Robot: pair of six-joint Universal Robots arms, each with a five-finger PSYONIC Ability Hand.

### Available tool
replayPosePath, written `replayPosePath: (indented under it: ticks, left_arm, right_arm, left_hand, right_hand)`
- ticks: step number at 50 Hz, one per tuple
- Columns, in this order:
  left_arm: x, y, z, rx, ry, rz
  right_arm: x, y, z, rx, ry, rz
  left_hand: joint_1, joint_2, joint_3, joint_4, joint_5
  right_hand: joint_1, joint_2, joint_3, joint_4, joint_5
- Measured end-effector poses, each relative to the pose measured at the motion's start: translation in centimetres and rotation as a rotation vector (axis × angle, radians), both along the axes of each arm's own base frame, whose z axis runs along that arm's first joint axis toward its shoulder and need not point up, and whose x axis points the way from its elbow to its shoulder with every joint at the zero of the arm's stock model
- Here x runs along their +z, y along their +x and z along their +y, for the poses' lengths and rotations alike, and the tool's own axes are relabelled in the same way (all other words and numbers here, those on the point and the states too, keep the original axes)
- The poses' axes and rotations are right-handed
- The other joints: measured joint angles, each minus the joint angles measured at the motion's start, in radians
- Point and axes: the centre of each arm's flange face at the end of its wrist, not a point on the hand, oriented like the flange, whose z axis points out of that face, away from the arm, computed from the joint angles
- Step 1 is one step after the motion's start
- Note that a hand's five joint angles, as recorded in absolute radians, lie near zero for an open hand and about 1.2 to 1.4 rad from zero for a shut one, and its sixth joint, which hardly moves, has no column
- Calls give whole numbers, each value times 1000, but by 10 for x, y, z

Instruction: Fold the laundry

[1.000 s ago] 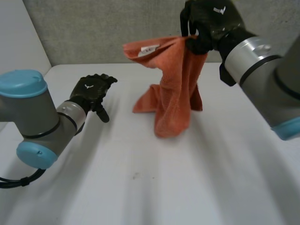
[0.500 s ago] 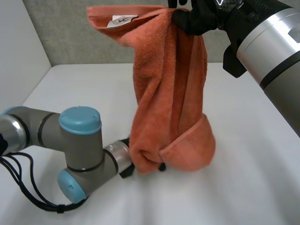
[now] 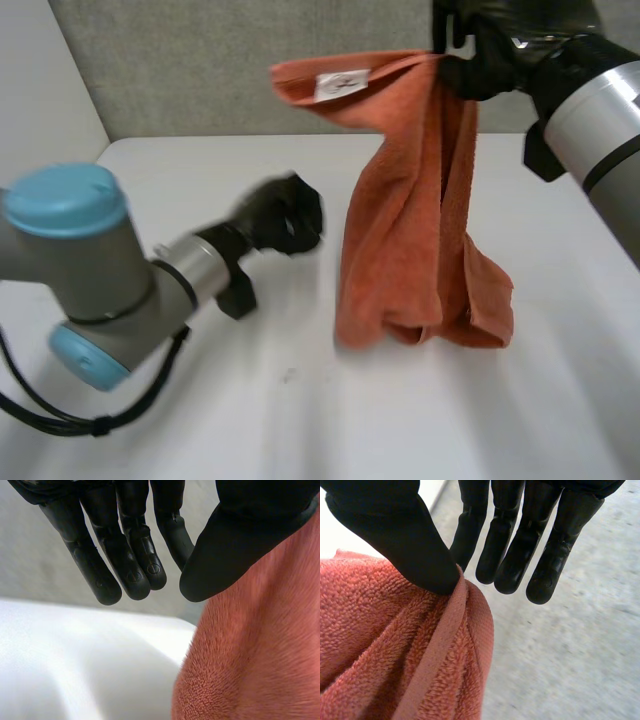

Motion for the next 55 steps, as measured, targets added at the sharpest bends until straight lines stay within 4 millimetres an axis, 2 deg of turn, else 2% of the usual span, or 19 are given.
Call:
replayPosePath:
  ticks: [5,9,10,11,12,13,15,16,17,18,19,23,29,34,41,49,55]
  left_arm:
    - [28,26,-14,97,-109,-26]
    - [39,37,-11,106,-187,-83]
    - [38,36,-9,99,-193,-90]
    - [38,35,-7,89,-197,-98]
    - [35,32,-3,68,-198,-110]
    - [32,30,-1,52,-195,-117]
    - [28,27,2,36,-188,-123]
    - [16,20,8,-3,-164,-137]
    - [8,15,11,-26,-146,-145]
    - [0,10,15,-48,-126,-153]
    - [0,10,15,-48,-126,-153]
    - [-28,-4,27,-108,-58,-181]
    - [-60,-19,31,-141,8,-206]
    - [-68,-28,26,-131,30,-190]
    - [-71,-39,22,-126,43,-164]
    - [-83,-56,43,-192,59,-172]
    - [-87,-66,50,-219,47,-167]
  right_arm:
    - [-4,-18,-17,-74,14,0]
    - [-10,-28,-26,-112,35,6]
    - [-11,-28,-26,-113,38,7]
    - [-12,-28,-26,-112,40,8]
    - [-13,-27,-25,-109,44,9]
    - [-14,-26,-24,-104,47,9]
    - [-14,-24,-23,-98,48,9]
    - [-15,-20,-19,-83,50,7]
    - [-14,-18,-17,-74,50,4]
    - [-14,-17,-16,-69,50,1]
    - [-14,-17,-16,-69,50,1]
    - [-7,-11,-6,-32,47,-25]
    - [0,-1,12,25,38,-44]
    - [2,5,25,58,36,-46]
    - [3,6,31,69,34,-48]
    - [19,2,39,75,1,-88]
    - [36,-2,51,98,-21,-148]
  left_hand:
    - [0,1,0,0,0]
    - [-6,-14,-8,-10,0]
    - [-228,-243,-217,-223,-184]
    - [-228,-243,-217,-223,-184]
    - [-529,-508,-479,-490,-443]
    - [-720,-676,-665,-678,-628]
    - [-753,-713,-700,-714,-664]
    - [-889,-879,-866,-883,-830]
    - [-900,-923,-912,-927,-875]
    - [-900,-933,-923,-936,-885]
    - [-900,-933,-923,-936,-885]
    - [-900,-941,-926,-941,-889]
    - [-900,-944,-926,-941,-889]
    - [-900,-944,-926,-941,-889]
    - [-900,-944,-926,-941,-889]
    - [-900,-944,-926,-941,-889]
    - [-900,-944,-926,-940,-887]
  right_hand:
    - [0,0,0,0,0]
    - [0,0,0,0,0]
    - [0,0,0,0,0]
    - [0,0,0,0,0]
    - [0,0,0,0,0]
    - [0,0,0,0,0]
    - [0,0,0,0,0]
    - [1,0,0,0,0]
    - [6,0,0,0,0]
    - [6,0,0,0,0]
    - [6,0,0,0,0]
    - [6,0,0,0,7]
    - [6,0,0,0,9]
    - [6,0,0,0,9]
    - [6,0,0,0,9]
    - [6,0,0,0,9]
    - [6,0,0,0,9]
